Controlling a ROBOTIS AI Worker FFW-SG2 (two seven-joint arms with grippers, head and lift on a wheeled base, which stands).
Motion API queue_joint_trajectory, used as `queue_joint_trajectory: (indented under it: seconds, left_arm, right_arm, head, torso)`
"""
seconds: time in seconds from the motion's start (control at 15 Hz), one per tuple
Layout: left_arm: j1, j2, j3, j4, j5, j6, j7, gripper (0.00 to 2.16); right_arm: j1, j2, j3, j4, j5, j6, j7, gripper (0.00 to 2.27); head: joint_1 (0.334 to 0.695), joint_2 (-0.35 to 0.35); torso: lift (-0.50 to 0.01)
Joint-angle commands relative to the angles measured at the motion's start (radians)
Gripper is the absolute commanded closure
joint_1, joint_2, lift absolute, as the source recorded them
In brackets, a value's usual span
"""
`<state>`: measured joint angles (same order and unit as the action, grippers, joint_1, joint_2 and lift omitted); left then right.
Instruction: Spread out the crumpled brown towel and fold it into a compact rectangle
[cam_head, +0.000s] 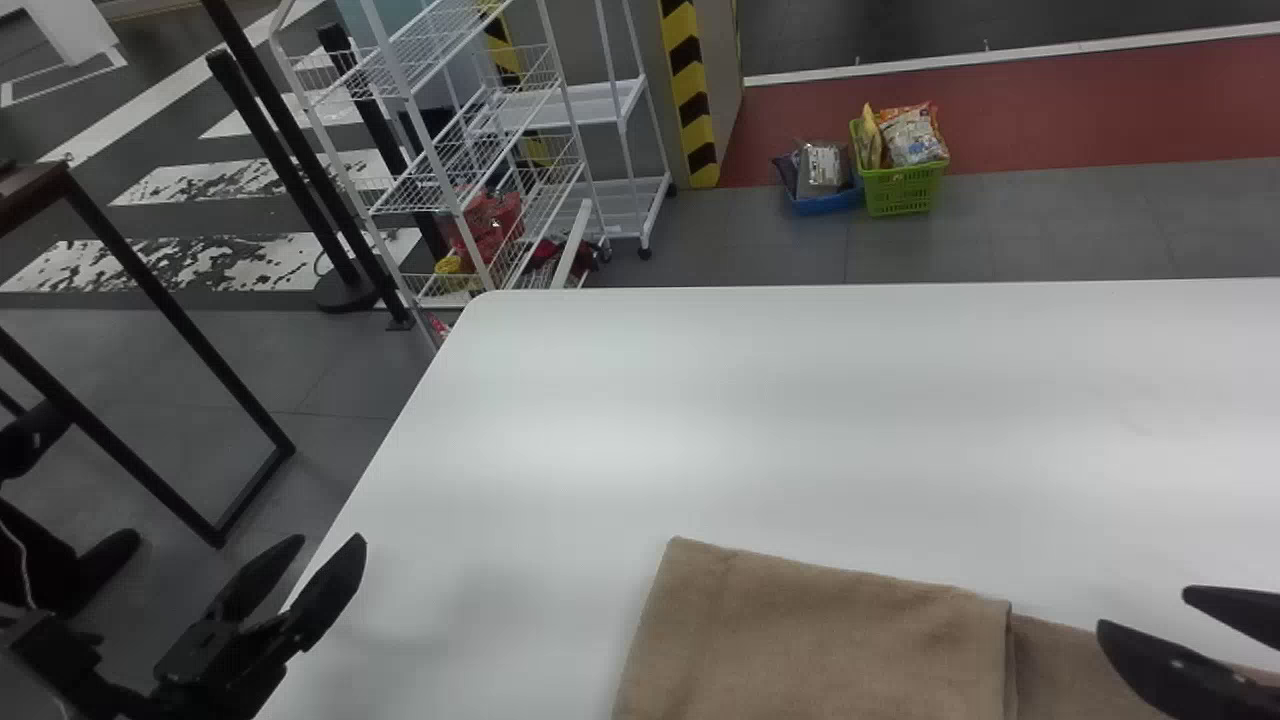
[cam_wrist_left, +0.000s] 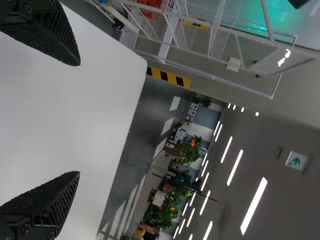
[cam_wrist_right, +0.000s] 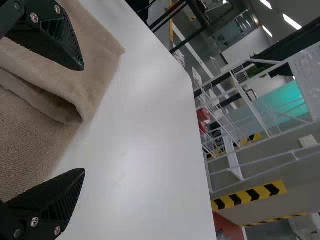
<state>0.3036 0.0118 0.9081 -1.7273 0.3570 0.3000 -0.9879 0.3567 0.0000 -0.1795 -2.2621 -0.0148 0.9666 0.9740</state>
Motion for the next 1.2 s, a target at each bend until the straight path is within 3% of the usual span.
queue_joint_trajectory:
  seconds: [0.0, 0.4, 1.13]
  left_arm:
    - [0.0, 0.001, 0.0, 0.003, 0.002, 0.0, -0.003, 0.03]
    - [0.0, 0.001, 0.012, 0.012, 0.005, 0.0, -0.017, 0.03]
    - [0.0, 0.016, 0.014, 0.04, 0.011, -0.009, -0.023, 0.03]
  right_arm:
    - [0.011, 0.001, 0.017, -0.02, 0.009, 0.018, 0.0, 0.08]
    - [0.019, 0.001, 0.052, -0.063, 0.042, 0.119, -0.001, 0.09]
    - [0.019, 0.001, 0.158, -0.1, 0.099, 0.321, -0.083, 0.21]
  head:
    - [0.695, 0.35]
    - [0.695, 0.35]
    - [0.695, 0.35]
  torso:
    - [-0.127]
    - [-0.127]
    - [-0.127]
